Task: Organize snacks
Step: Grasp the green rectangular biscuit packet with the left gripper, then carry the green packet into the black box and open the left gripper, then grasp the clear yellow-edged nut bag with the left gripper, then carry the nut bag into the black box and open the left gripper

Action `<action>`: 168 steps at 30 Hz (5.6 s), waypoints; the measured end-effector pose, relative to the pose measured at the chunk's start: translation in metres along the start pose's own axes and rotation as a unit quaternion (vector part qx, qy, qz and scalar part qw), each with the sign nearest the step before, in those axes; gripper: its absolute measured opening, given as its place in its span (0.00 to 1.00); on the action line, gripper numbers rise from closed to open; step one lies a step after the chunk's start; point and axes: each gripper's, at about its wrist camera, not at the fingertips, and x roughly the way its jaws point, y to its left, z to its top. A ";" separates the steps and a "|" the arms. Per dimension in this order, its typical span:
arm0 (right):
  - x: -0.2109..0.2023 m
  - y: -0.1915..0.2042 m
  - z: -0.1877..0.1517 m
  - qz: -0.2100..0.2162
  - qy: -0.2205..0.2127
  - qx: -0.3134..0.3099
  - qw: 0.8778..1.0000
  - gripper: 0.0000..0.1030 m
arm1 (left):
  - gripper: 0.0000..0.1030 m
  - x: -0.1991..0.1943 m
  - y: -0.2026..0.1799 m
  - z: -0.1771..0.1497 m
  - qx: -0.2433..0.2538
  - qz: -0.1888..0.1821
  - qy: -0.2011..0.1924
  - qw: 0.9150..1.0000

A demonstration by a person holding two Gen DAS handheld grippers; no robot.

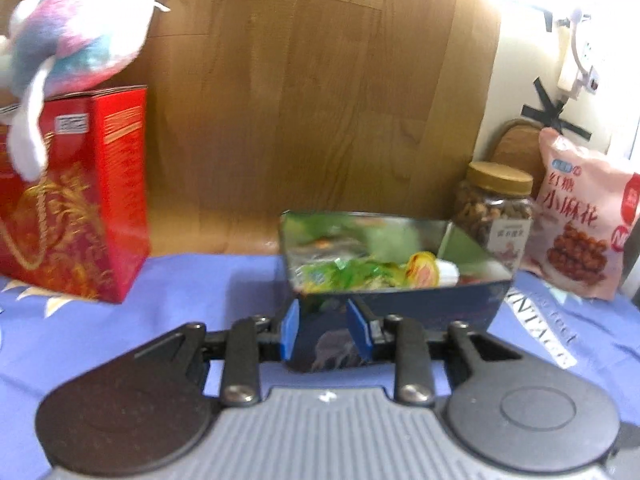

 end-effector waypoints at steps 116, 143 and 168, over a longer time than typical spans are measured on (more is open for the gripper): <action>0.028 -0.010 0.024 0.033 0.025 0.077 0.996 0.35 | 0.41 0.032 0.073 -0.018 -0.076 -0.080 0.084 0.990; -0.114 0.057 -0.120 0.021 -0.021 -0.055 0.998 0.50 | 0.26 -0.127 -0.033 -0.160 -0.019 -0.114 0.080 0.990; -0.116 0.095 -0.154 -0.036 -0.025 -0.151 0.987 0.38 | 0.33 -0.151 -0.010 -0.175 -0.127 -0.180 0.132 0.966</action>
